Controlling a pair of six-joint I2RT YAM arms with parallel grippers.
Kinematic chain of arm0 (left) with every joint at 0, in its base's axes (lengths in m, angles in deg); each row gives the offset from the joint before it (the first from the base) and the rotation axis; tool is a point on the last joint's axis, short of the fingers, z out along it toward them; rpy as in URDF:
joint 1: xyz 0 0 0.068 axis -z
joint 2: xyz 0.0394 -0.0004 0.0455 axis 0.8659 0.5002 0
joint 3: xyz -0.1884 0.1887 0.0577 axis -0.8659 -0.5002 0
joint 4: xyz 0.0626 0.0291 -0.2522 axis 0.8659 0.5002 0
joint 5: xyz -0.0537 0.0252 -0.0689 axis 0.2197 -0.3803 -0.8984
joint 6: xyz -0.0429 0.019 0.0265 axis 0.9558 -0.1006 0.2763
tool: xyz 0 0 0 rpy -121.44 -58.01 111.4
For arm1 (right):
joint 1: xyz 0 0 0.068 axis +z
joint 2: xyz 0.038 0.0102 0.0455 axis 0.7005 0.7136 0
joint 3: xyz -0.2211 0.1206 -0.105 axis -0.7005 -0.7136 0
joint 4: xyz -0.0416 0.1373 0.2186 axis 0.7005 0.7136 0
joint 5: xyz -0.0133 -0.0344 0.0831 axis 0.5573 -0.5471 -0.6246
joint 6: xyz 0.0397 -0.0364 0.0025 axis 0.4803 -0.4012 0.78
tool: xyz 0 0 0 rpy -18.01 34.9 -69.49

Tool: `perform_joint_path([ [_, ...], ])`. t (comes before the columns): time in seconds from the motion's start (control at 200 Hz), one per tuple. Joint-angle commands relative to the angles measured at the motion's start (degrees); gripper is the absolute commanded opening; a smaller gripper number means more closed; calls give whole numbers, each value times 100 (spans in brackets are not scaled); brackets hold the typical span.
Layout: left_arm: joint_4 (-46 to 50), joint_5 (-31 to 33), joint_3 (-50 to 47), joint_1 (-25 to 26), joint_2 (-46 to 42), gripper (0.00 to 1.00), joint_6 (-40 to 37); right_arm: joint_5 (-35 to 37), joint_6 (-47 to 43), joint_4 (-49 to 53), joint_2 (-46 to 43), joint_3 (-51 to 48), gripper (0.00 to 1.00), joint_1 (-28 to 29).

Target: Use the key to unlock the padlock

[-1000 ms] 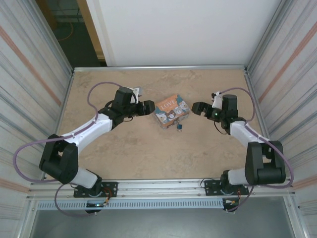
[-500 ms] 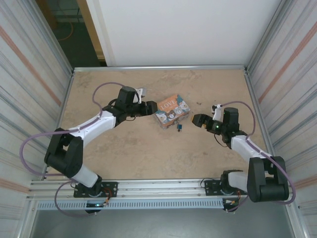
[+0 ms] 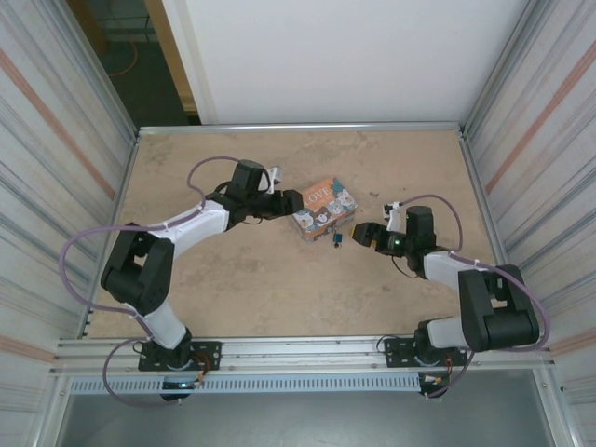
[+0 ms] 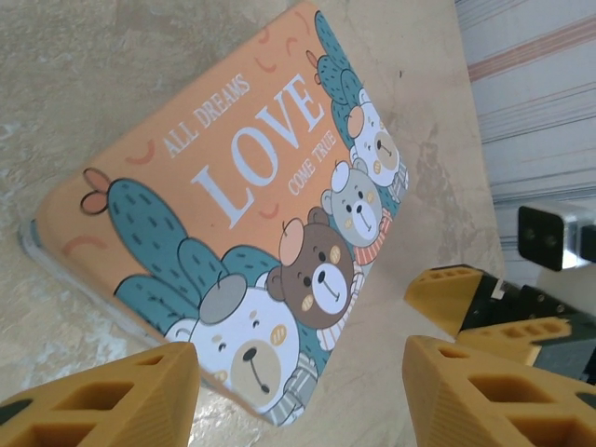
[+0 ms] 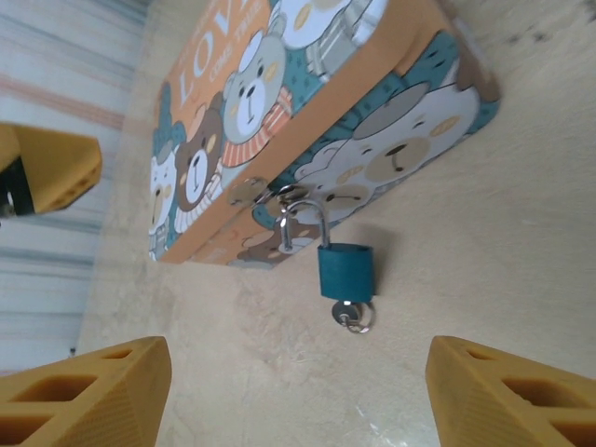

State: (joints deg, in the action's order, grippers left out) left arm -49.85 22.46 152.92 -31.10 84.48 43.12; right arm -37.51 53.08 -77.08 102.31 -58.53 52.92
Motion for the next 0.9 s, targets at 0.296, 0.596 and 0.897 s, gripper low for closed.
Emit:
perform_joint_path([
  [0.296, -20, -615, 784, 108, 652, 57, 123, -92, -195, -1366, 1097, 434, 65, 249],
  [0.596, 19, -846, 1170, 161, 1114, 54, 344, -49, -582, -1449, 1598, 740, 62, 488],
  [0.897, 275, -902, 1348, 205, 1441, 52, 401, 61, -1125, -965, 1850, 1023, 59, 649],
])
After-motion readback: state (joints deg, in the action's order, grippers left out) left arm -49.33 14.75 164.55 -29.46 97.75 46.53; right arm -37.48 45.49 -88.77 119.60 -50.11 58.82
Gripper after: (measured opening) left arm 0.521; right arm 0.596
